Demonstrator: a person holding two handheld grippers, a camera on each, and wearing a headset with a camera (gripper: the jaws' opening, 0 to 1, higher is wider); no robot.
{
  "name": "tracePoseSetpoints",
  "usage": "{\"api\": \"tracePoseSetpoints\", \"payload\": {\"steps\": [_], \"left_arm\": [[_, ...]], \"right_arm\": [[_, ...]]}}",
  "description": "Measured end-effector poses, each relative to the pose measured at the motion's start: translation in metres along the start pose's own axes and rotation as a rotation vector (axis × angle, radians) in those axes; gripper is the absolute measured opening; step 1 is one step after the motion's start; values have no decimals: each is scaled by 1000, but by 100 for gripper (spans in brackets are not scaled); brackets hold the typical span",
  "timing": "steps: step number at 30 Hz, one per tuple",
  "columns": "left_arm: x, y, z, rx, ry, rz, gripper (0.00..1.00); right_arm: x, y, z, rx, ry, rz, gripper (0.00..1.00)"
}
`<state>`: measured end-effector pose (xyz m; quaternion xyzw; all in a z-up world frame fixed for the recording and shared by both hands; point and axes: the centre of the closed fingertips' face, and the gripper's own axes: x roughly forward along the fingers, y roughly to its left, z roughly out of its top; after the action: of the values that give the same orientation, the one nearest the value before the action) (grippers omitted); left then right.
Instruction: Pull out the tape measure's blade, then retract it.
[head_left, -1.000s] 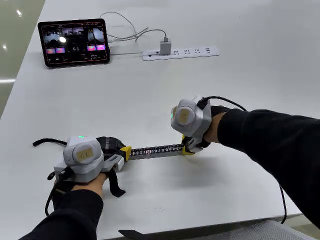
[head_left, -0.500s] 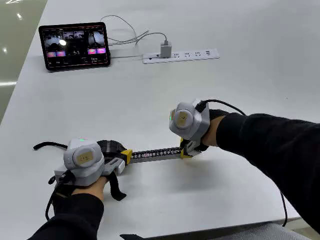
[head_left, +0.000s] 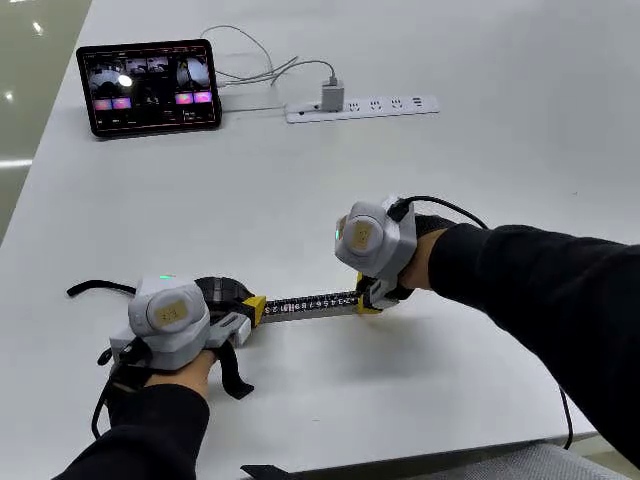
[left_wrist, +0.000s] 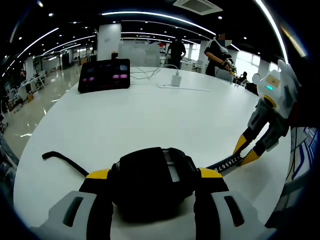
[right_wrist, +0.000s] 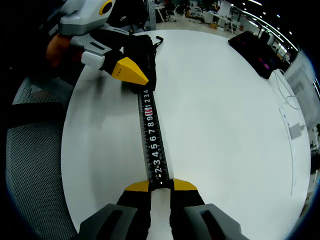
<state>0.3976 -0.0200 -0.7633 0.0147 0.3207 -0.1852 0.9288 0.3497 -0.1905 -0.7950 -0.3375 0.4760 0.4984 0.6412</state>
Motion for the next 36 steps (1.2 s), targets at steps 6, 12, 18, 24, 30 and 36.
{"api": "tracePoseSetpoints", "payload": {"steps": [6, 12, 18, 24, 30, 36], "left_arm": [[1, 0, 0, 9, 0, -2, 61], [0, 0, 1, 9, -10, -5, 61], [1, 0, 2, 4, -9, -3, 61], [2, 1, 2, 0, -6, -5, 61], [1, 1, 1, -1, -5, -4, 61], [1, 1, 1, -2, -5, -5, 61]], "right_arm": [[1, 0, 3, -2, -4, 1, 9], [2, 1, 6, -3, -5, -2, 9], [3, 1, 9, -6, -9, -2, 9], [4, 1, 11, -5, -14, -3, 10], [5, 1, 14, -4, -16, -2, 10], [5, 2, 15, -6, -19, -1, 10]]}}
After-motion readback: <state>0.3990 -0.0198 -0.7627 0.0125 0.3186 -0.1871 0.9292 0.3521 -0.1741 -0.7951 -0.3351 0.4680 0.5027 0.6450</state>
